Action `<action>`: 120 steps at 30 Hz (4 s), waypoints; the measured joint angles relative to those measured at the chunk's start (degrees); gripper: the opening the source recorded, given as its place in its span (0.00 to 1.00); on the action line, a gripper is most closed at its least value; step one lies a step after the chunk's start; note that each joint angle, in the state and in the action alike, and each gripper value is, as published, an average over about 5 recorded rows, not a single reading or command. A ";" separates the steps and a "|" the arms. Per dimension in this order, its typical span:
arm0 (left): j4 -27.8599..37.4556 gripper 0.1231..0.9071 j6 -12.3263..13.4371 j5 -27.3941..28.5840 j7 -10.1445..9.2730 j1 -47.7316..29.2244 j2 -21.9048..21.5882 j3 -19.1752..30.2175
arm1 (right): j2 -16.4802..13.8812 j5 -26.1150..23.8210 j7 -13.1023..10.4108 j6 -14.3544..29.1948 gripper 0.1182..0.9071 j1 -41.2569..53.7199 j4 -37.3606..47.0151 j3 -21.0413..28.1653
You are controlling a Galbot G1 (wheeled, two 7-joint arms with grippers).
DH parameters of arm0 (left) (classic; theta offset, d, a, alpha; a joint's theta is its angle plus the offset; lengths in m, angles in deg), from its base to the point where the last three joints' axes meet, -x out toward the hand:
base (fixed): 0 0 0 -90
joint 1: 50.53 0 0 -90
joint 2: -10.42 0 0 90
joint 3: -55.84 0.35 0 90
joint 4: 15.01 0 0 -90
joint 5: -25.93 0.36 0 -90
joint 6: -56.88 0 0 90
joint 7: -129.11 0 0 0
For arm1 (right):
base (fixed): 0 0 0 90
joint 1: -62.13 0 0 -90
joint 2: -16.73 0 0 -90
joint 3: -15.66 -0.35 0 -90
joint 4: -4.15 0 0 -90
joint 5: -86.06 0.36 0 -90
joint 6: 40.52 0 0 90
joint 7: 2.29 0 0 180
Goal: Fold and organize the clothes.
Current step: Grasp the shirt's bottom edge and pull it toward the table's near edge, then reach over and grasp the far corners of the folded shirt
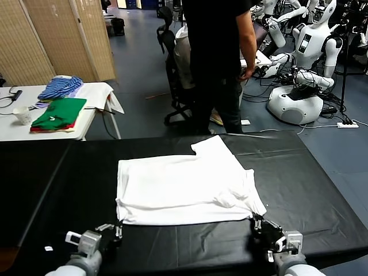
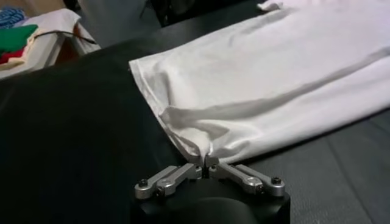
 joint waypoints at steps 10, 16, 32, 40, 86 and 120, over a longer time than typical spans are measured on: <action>-1.94 0.05 -0.06 7.95 2.82 2.28 0.10 -0.47 | 0.29 -0.55 -0.57 -3.33 0.03 -2.78 -3.39 0.35; -2.13 0.05 -0.06 9.41 3.22 2.86 0.04 -0.65 | 0.45 -0.67 -0.67 -3.57 0.03 -3.07 -3.79 0.33; -4.13 0.74 -0.05 13.73 4.70 4.03 -0.11 -0.44 | 0.89 -2.00 -1.18 -3.60 0.94 -4.26 -6.09 -0.87; -6.49 1.00 -0.07 18.48 5.37 4.86 0.16 -1.67 | 0.51 -4.66 -0.37 -3.59 1.00 -3.95 -8.27 -3.06; 22.75 1.00 7.14 -28.88 -14.90 -30.50 -4.50 2.30 | -10.31 7.49 3.09 6.71 1.00 49.96 38.56 16.77; 31.14 1.00 4.44 -30.19 -19.83 -36.69 -2.60 4.99 | -5.56 7.99 1.41 6.20 0.86 60.86 55.05 24.20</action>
